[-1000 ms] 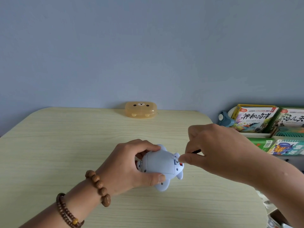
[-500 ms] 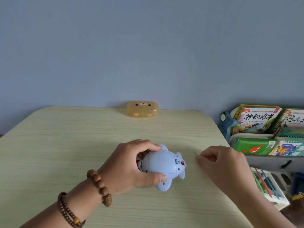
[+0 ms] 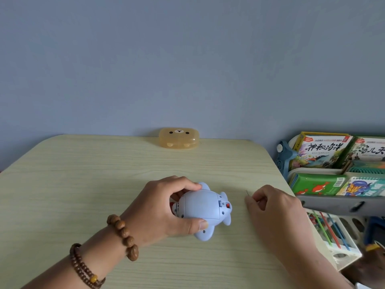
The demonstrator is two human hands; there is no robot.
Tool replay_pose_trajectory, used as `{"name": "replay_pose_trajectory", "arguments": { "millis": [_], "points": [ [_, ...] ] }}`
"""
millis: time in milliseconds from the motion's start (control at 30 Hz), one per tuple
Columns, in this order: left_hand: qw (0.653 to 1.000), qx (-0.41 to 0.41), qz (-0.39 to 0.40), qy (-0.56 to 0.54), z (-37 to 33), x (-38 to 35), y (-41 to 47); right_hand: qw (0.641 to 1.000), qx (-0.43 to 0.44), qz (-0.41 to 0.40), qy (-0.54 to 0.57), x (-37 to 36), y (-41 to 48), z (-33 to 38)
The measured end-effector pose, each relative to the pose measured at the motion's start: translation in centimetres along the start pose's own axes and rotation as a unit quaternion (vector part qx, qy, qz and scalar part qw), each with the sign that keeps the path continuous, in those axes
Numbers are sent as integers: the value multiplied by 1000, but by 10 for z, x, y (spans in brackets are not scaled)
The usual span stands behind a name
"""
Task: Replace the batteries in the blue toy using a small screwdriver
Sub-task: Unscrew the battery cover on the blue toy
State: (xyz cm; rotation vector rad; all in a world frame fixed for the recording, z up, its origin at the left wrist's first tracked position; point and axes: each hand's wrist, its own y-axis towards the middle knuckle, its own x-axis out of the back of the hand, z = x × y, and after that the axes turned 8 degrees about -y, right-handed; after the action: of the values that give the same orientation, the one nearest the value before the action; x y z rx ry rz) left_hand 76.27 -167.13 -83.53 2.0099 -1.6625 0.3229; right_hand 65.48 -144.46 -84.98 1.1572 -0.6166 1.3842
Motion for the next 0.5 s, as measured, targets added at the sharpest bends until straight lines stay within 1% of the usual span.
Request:
{"name": "replay_pose_trajectory", "arguments": {
  "millis": [233, 267, 333, 367, 400, 433, 467, 500],
  "points": [
    [1000, 2, -1, 6, -3, 1, -1, 999, 29, -17, -23, -2, -2, -1],
    [1000, 2, 0, 8, -4, 1, -2, 998, 49, -41, -22, 1, -3, -1],
    [1000, 2, 2, 14, -6, 1, -2, 987, 135, -82, 8, 14, -8, 0],
    [1000, 2, 3, 17, -7, 1, -2, 980, 185, -60, 50, 22, -10, 3],
    [1000, 2, 4, 21, -7, 1, -1, 970, 217, 11, 109, 30, -12, 7],
    [1000, 4, 6, 25, -8, 2, -1, 953, 232, 104, 163, 35, -13, 11],
    [1000, 5, 8, 30, -9, 2, -1, 935, 241, 180, 189, 36, -13, 14],
    [999, 5, 8, 36, -10, 2, -1, 925, 247, 220, 188, 33, -13, 15]
  ]
}}
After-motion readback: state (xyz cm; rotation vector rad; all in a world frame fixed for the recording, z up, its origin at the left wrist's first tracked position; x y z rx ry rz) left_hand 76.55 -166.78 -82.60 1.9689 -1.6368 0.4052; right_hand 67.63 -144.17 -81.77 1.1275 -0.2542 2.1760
